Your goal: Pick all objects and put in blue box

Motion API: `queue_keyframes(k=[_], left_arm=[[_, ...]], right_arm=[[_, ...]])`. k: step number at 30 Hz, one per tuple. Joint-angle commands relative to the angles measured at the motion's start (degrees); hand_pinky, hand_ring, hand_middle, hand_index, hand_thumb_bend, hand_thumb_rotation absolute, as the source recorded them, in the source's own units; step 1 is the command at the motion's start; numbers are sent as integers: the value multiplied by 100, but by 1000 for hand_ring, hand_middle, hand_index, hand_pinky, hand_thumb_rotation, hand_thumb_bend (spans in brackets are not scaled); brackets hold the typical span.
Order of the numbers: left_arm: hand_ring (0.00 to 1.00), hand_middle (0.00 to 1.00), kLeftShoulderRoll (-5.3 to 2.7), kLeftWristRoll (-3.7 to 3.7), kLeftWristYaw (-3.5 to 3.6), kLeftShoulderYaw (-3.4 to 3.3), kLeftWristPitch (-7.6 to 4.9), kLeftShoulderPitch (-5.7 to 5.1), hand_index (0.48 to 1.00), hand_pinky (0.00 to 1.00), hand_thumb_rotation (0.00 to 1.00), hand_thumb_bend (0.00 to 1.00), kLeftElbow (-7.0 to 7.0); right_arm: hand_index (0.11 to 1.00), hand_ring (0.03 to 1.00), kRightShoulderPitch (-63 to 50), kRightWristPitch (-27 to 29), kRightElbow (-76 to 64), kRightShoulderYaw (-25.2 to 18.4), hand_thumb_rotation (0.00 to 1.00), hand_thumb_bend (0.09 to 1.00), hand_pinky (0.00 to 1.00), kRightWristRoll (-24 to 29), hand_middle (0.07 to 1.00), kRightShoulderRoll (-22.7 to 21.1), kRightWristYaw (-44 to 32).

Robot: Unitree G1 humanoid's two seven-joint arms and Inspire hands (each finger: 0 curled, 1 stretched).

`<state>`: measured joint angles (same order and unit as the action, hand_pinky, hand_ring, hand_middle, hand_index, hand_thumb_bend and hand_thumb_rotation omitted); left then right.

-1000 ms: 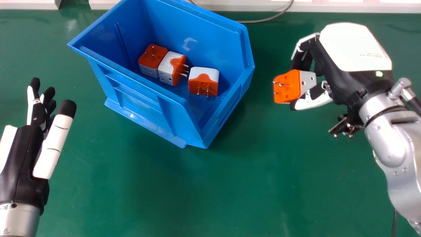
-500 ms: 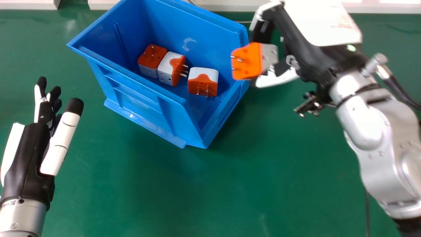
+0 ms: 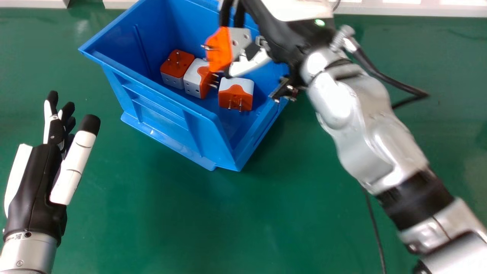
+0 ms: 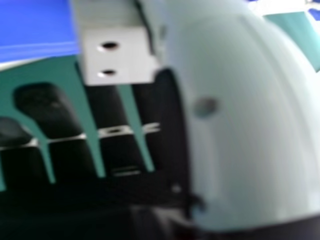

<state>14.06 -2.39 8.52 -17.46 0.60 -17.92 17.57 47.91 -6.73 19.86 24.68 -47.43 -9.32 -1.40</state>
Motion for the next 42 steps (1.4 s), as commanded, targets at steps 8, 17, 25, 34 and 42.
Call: queue_keyframes(k=[8,17,25,34,42], left_arm=[[1000,1000,-73,-94,-9,-20,-147,-119,1000,1000,908,780,222],[1000,1000,-60,-66,-2,-6,-135,-174,1000,1000,902,776,305],[1000,1000,-50,-52,-6,6,-105,-178,1000,1000,901,780,317],[1000,1000,-50,-34,-20,42,-60,-96,1000,1000,900,780,248],[1000,1000,-23,116,-116,90,267,52,1000,1000,898,811,203]], right_arm=[[481,417,1049,37,1888,339,1,513,309,-133,485,470,886],[487,453,1224,53,2900,316,32,510,352,288,497,794,939],[837,862,1192,-114,2693,492,806,576,692,373,920,707,446],[915,932,1078,-136,2529,473,862,574,784,452,985,689,490],[924,946,967,-169,2332,438,865,571,794,456,999,637,592]])
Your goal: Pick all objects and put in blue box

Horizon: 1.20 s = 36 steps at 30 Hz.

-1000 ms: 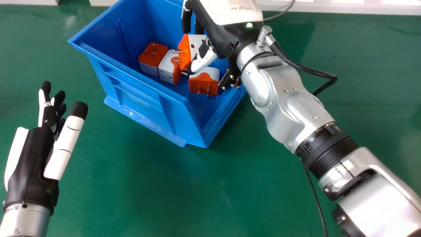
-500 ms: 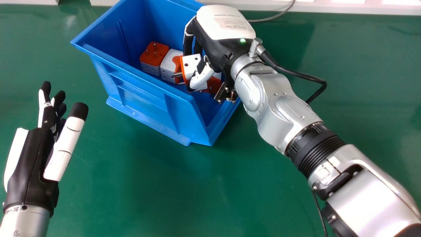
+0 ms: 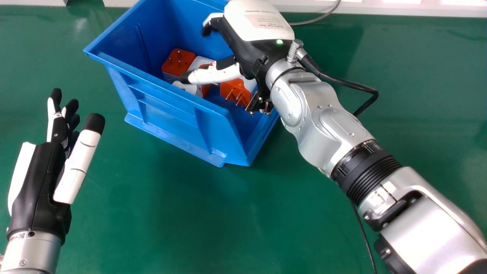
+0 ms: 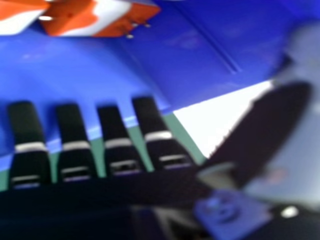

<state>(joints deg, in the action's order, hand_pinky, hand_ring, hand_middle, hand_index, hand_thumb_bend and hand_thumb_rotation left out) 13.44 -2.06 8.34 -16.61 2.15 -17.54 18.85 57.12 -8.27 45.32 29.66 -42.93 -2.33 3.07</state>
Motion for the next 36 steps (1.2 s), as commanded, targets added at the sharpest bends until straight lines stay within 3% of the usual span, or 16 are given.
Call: queue_keyframes(k=[1,3,8,12,16,20,24,28,32,36], left_arm=[[1000,1000,34,156,-149,26,249,40,1000,1000,897,814,111],[1000,1000,18,273,-236,79,389,121,1000,1000,899,832,87],[1000,1000,7,393,-359,170,350,433,1000,1000,899,833,-300],[1000,1000,-4,438,-469,200,127,727,1000,1000,902,830,-739],[1000,1000,45,562,-566,263,-185,882,1000,1000,909,849,-1054],[1000,1000,108,685,-621,330,-344,1075,1000,1000,916,844,-1341],[1000,1000,108,683,-630,372,-503,1156,1000,1000,920,811,-1469],[1000,1000,85,584,-623,356,-628,1257,1000,1000,920,816,-1696],[1000,1000,47,582,-700,361,-594,1310,1000,1000,919,825,-1720],[1000,1000,47,631,-796,348,-731,1256,1000,1000,920,828,-1769]], right_arm=[[924,947,9,-31,-300,-72,865,571,795,4,999,-83,146],[925,945,-73,-48,-463,-93,863,558,793,-4,1000,-137,157],[920,928,-409,-29,-963,-178,851,523,765,-11,990,-320,268],[915,921,-1149,-6,-1811,-292,844,505,755,-52,983,-509,567],[908,914,-2053,-120,-2844,-412,845,472,751,-148,975,-671,802],[902,910,-3217,-366,-4176,-663,869,449,757,-185,969,-745,983],[897,908,-4079,-516,-5158,-938,884,436,761,-133,965,-702,1038],[905,909,-5080,-487,-6027,-1237,880,421,769,-37,967,-537,1312],[908,906,-5665,-306,-6365,-1468,878,412,765,139,966,-382,1553],[909,907,-6206,5,-6523,-1789,879,404,769,830,965,-79,1647]])
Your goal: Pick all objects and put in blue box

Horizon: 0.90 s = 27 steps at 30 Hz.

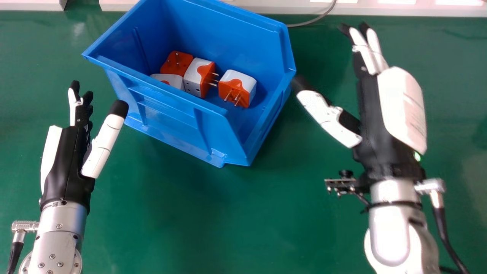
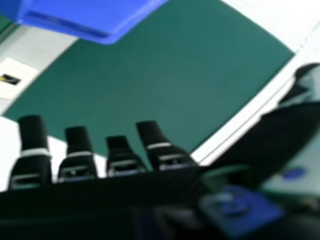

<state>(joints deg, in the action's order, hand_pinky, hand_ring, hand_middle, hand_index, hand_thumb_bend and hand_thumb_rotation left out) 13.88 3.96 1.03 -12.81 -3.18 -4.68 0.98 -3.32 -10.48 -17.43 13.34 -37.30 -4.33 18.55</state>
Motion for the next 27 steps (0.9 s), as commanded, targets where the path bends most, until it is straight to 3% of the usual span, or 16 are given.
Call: queue_keyframes(k=[1,4,8,12,14,15,17,18,19,21,22,23,24,25,26,27], left_arm=[[1000,1000,4,53,-96,-32,-260,-76,1000,1000,920,828,11],[1000,1000,6,81,-139,-39,-486,-236,1000,937,915,807,-52],[1000,1000,-12,40,-159,-72,-876,-492,1000,881,916,845,-125],[1000,1000,-142,105,-294,-58,-1294,-870,982,895,902,834,210],[1000,1000,-259,87,-356,-40,-1776,-1078,968,905,891,771,311],[1000,1000,-355,60,-395,-24,-2321,-1186,966,906,889,758,313],[991,986,-479,37,-447,-4,-3082,-1312,951,907,859,698,290],[980,973,-576,73,-501,21,-3503,-1376,940,901,842,665,347],[959,952,-640,105,-534,33,-3770,-1412,926,886,827,633,372],[931,928,-975,410,-735,90,-4369,-1557,913,865,819,609,672],[903,904,-1227,708,-906,97,-4621,-1607,905,839,819,597,909],[903,904,-1516,1071,-1101,87,-4849,-1637,905,839,819,597,1167],[855,860,-1801,1420,-1318,40,-5094,-1573,894,777,825,593,1363],[793,799,-1998,1647,-1481,4,-5324,-1476,880,691,839,602,1472],[737,744,-2085,1750,-1606,4,-5578,-1349,866,620,853,626,1500],[714,723,-2074,1748,-1679,46,-5825,-1234,860,593,857,639,1474]], right_arm=[[909,907,-269,287,-266,-200,879,404,769,438,965,193,75],[917,924,-517,453,-286,-243,882,355,799,723,970,282,11],[921,929,-743,608,-305,-243,885,338,821,862,972,260,-53],[922,932,-893,729,-337,-306,887,326,842,919,972,222,-107],[919,930,-969,786,-376,-370,881,323,839,980,970,204,-150],[919,930,-984,797,-407,-421,880,322,838,1027,970,188,-188],[915,928,-1006,816,-446,-488,868,320,831,1083,967,163,-237],[912,926,-1014,827,-465,-528,860,319,826,1111,965,144,-263],[908,923,-1023,837,-478,-553,851,317,820,1126,963,135,-281],[905,921,-1034,830,-544,-645,843,317,815,1178,960,94,-352],[903,919,-1016,819,-570,-702,838,318,811,1212,958,74,-398],[903,919,-1022,826,-608,-775,838,318,811,1261,958,46,-453],[901,917,-1015,840,-625,-846,834,318,807,1305,956,15,-494],[900,916,-1008,870,-622,-909,831,320,804,1343,955,-11,-520],[900,915,-1002,914,-595,-966,833,322,803,1375,954,-29,-537],[899,914,-1002,952,-575,-1009,836,323,802,1396,954,-43,-551]])
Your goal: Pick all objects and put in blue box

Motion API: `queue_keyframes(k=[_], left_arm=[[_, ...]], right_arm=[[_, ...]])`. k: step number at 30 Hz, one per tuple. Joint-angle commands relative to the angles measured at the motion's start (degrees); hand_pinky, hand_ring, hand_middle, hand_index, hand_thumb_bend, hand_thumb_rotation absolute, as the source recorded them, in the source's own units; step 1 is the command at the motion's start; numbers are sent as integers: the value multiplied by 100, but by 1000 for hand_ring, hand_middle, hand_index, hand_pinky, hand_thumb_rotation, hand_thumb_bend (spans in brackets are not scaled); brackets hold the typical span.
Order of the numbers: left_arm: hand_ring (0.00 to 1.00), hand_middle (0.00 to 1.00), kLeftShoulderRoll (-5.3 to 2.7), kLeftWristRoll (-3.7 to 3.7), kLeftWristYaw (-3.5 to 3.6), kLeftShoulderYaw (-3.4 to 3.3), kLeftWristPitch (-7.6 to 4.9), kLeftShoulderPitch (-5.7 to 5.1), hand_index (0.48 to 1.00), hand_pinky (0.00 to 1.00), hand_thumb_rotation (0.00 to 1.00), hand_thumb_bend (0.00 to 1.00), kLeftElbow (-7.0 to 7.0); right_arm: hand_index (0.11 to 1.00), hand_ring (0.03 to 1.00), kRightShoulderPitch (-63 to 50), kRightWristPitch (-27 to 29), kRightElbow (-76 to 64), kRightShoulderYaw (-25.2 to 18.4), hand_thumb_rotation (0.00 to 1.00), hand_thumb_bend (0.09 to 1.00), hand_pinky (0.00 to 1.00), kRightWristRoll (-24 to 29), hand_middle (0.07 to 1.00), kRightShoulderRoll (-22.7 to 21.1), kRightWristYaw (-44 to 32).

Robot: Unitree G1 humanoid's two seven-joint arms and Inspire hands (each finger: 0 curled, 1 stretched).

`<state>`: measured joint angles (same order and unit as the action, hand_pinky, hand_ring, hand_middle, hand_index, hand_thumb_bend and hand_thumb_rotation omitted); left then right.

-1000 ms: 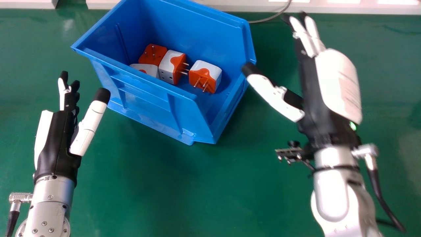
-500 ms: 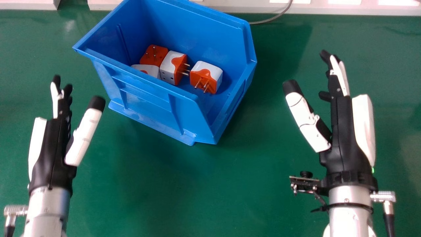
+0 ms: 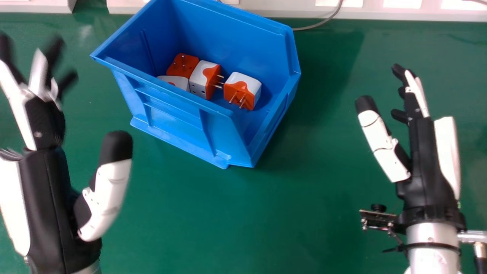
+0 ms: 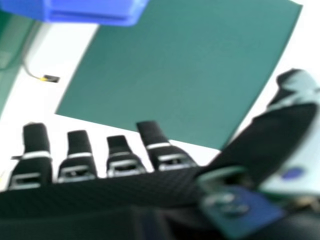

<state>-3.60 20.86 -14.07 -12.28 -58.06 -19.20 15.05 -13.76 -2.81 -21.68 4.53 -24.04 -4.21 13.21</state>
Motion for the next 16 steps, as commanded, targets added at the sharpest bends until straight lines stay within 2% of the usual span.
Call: queue_keyframes(k=[1,2,3,4,5,8,10,11,12,14,16], left_arm=[[692,703,-275,-3,-185,80,-522,270,853,570,858,652,70],[653,671,-204,-87,-174,179,-652,277,842,530,847,664,97],[613,644,-153,-152,-150,262,-721,249,828,493,821,662,145],[604,639,-133,-188,-118,325,-755,200,824,484,813,657,222],[596,635,-141,-193,-96,362,-758,141,820,477,807,654,317],[579,626,-227,-140,-79,385,-681,3,813,457,791,637,633],[548,605,-325,-69,-134,402,-725,77,798,418,776,602,717],[527,588,-383,-20,-186,390,-807,178,781,395,781,587,697],[508,571,-428,-3,-232,404,-897,272,763,374,794,582,657],[494,558,-477,-61,-292,539,-1058,384,749,361,798,583,555],[470,539,-419,-167,-277,810,-1143,374,718,343,783,610,552]], right_arm=[[899,913,34,209,-147,-162,841,326,802,86,953,-70,-32],[898,912,23,220,-156,-185,851,332,802,91,952,-83,-48],[897,911,10,229,-168,-202,861,337,802,91,951,-97,-61],[897,911,-7,238,-181,-226,863,339,802,88,951,-115,-81],[897,911,-25,239,-192,-239,865,340,802,67,951,-133,-95],[896,909,-69,227,-209,-272,869,343,799,2,950,-192,-132],[896,906,-85,219,-210,-302,880,346,794,5,949,-232,-165],[896,906,-90,199,-227,-318,885,347,793,11,948,-249,-187],[895,905,-93,185,-237,-335,888,346,793,16,948,-262,-205],[894,906,-81,158,-240,-362,889,344,793,15,948,-275,-232],[892,906,-77,141,-246,-380,892,341,792,-1,947,-286,-244]])
